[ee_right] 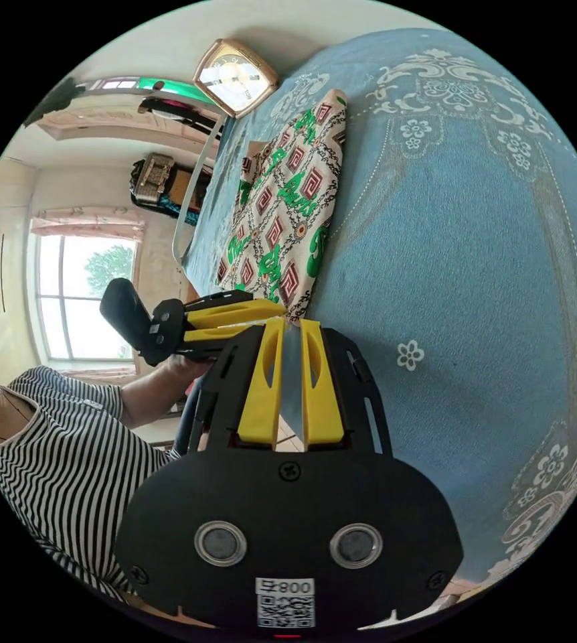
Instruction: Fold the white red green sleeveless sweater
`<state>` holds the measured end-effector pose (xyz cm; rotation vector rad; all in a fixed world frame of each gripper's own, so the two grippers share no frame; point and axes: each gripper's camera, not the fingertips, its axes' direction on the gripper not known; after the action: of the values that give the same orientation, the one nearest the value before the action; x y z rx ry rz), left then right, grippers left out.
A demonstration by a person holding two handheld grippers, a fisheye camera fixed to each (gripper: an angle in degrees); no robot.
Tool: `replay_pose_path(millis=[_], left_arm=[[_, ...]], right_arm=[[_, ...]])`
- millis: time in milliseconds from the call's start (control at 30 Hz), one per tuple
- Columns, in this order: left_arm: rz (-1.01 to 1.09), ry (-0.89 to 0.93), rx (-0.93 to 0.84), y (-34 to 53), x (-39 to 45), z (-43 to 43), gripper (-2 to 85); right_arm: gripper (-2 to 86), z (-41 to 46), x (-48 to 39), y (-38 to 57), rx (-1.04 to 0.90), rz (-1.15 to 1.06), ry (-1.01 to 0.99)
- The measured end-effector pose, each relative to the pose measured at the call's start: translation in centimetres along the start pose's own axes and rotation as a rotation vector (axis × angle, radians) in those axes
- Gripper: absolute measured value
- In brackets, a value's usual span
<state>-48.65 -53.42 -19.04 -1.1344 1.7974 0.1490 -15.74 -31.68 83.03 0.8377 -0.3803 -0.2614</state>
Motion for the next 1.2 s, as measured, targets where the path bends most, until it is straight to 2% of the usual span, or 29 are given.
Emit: replay_pose_path(millis=[100, 600, 833, 1033, 1200], left_arm=[[0.011, -0.051, 0.004, -0.4, 1.0, 0.1, 2.5], [-0.029, -0.013, 0.077, 0.5, 0.4, -0.4, 0.6], [-0.079, 0.032, 0.102, 2.5, -2.3, 0.0, 0.9], [-0.339, 0.243, 0.183, 8.3, -8.5, -0.4, 1.6], [-0.666, 0.597, 0.359, 16.6, -15.3, 0.9, 4.1]], right_arm=[[5.8, 0.0, 2.1, -0.2, -0.004, 0.040, -0.059], [8.0, 0.1, 9.1, -1.2, 0.004, 0.193, -0.233], [3.6, 0.7, 10.1, -2.0, -0.010, 0.194, -0.302], [1.4, -0.1, 10.1, -1.9, 0.011, 0.184, -0.367], [0.9, -1.1, 9.3, -1.9, 0.047, 0.173, -0.446]])
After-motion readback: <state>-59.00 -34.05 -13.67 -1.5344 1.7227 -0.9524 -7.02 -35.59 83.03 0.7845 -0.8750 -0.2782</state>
